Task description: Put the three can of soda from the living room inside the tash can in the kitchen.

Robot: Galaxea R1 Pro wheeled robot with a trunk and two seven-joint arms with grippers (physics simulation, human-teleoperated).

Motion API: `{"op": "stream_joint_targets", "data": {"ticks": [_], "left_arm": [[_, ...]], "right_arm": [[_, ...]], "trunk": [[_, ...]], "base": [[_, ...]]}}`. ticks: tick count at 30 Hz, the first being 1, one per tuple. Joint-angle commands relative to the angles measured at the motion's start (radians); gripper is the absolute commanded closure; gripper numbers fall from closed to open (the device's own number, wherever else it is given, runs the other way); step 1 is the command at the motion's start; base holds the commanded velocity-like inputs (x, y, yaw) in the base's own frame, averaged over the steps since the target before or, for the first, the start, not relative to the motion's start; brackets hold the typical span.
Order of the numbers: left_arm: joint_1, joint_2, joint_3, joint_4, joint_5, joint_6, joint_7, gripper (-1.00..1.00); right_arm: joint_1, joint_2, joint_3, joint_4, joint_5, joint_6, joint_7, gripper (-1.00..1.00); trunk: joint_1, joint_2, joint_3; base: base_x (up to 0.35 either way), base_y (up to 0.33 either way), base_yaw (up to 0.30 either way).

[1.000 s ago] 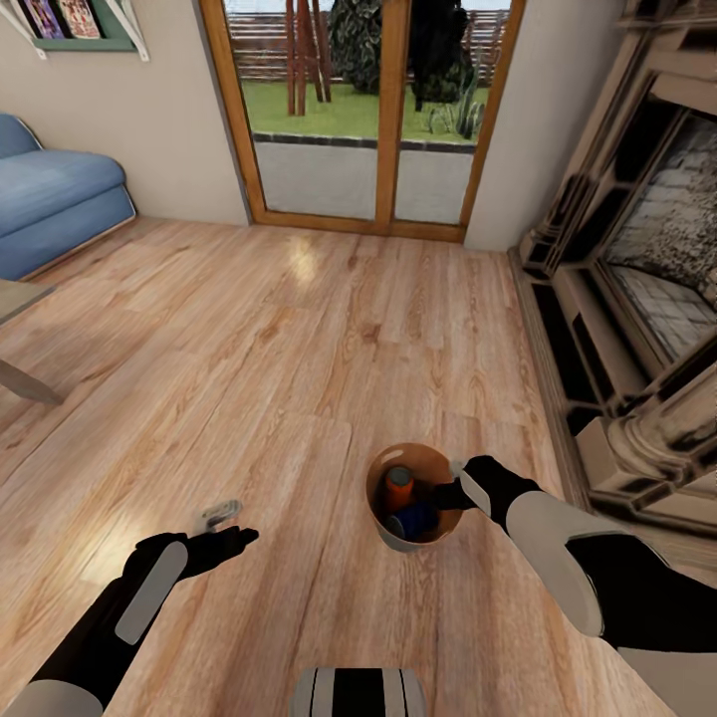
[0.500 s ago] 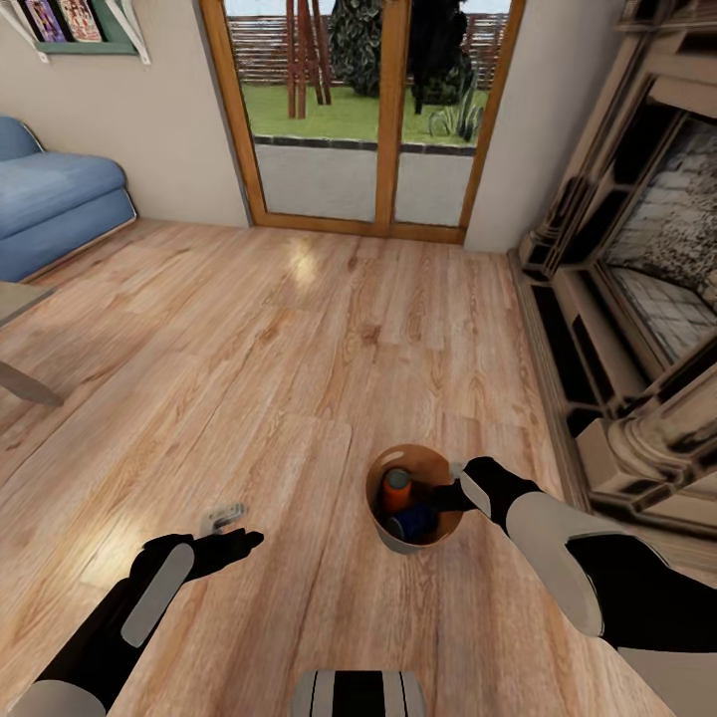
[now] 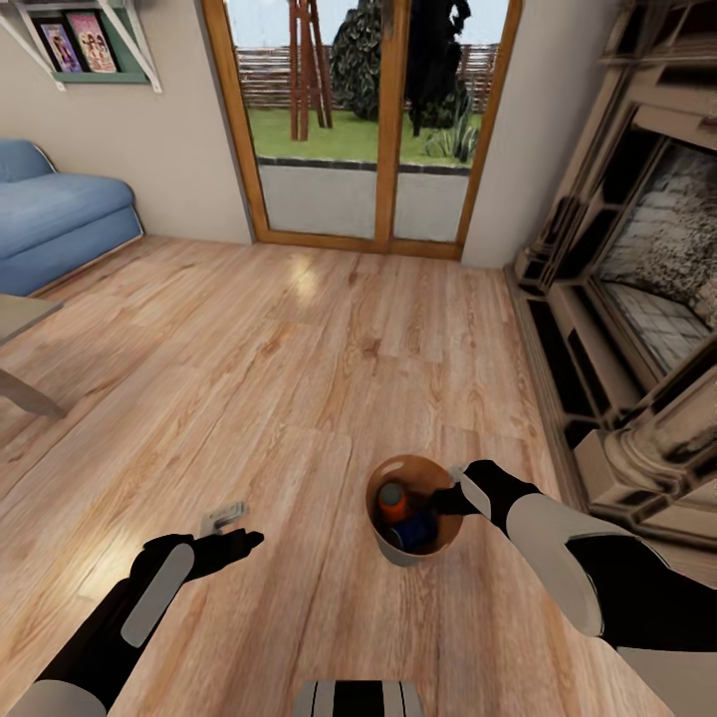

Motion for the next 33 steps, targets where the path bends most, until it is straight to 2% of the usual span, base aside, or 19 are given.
{"op": "stream_joint_targets", "data": {"ticks": [1, 33], "left_arm": [[0.000, 0.000, 0.000, 0.000, 0.000, 0.000, 0.000, -1.00], [0.000, 0.000, 0.000, 0.001, 0.000, -0.001, 0.001, -1.00]], "right_arm": [[0.000, 0.000, 0.000, 0.000, 0.000, 0.000, 0.000, -1.00], [0.000, 0.000, 0.000, -0.002, -0.001, 0.000, -0.002, -1.00]], "trunk": [[0.000, 0.000, 0.004], [-0.015, 0.008, 0.128]], "base": [[0.000, 0.000, 0.000], [0.000, 0.000, 0.000]]}}
